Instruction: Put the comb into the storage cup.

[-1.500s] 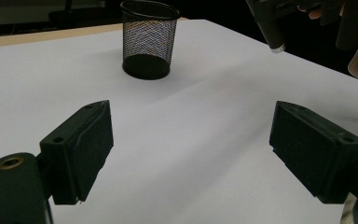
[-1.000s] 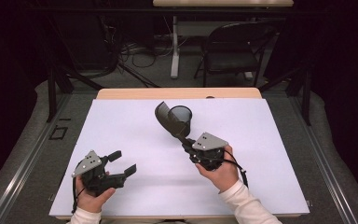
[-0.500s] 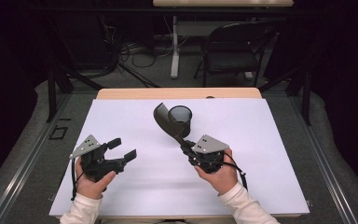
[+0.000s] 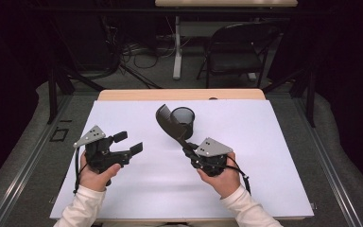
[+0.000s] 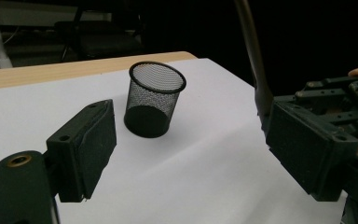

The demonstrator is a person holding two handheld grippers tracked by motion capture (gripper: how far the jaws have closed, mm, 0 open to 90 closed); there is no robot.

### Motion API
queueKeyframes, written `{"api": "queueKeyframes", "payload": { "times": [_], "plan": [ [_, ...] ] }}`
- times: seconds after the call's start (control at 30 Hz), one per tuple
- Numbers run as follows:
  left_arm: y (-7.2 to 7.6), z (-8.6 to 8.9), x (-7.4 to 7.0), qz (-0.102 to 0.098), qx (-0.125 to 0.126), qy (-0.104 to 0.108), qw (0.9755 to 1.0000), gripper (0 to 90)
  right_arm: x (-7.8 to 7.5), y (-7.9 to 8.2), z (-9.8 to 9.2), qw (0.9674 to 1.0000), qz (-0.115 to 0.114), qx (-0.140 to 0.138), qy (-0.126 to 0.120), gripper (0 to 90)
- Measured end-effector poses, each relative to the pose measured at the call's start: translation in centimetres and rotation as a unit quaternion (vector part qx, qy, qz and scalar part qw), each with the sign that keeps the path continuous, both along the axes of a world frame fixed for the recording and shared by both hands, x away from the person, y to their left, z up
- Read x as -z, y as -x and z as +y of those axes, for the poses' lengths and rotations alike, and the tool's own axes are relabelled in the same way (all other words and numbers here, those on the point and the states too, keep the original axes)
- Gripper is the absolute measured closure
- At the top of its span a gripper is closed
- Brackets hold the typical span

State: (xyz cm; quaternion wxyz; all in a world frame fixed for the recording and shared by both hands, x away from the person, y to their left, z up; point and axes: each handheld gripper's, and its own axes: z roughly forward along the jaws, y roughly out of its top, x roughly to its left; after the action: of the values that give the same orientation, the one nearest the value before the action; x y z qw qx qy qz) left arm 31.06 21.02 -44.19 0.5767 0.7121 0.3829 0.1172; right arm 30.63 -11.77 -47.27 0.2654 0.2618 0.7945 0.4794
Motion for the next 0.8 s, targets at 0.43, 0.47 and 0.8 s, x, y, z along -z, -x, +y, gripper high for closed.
{"api": "queueKeyframes", "payload": {
  "times": [0.43,0.47,0.8],
  "plan": [
    [-0.7,-1.6,-1.4,0.002,0.015,-0.001,0.9999,25.9,0.3,0.2,0.2,1.0000,-0.005,0.003,0.001,72.9],
    [-0.7,-1.7,-1.5,0.002,0.016,0.002,0.9999,26.3,0.3,0.2,0.2,1.0000,-0.006,0.003,0.001,72.9],
    [-1.2,-2.7,-2.2,0.010,0.020,0.005,0.9997,30.9,0.4,0.4,0.3,0.9999,-0.014,0.010,0.000,72.9]
  ]
}}
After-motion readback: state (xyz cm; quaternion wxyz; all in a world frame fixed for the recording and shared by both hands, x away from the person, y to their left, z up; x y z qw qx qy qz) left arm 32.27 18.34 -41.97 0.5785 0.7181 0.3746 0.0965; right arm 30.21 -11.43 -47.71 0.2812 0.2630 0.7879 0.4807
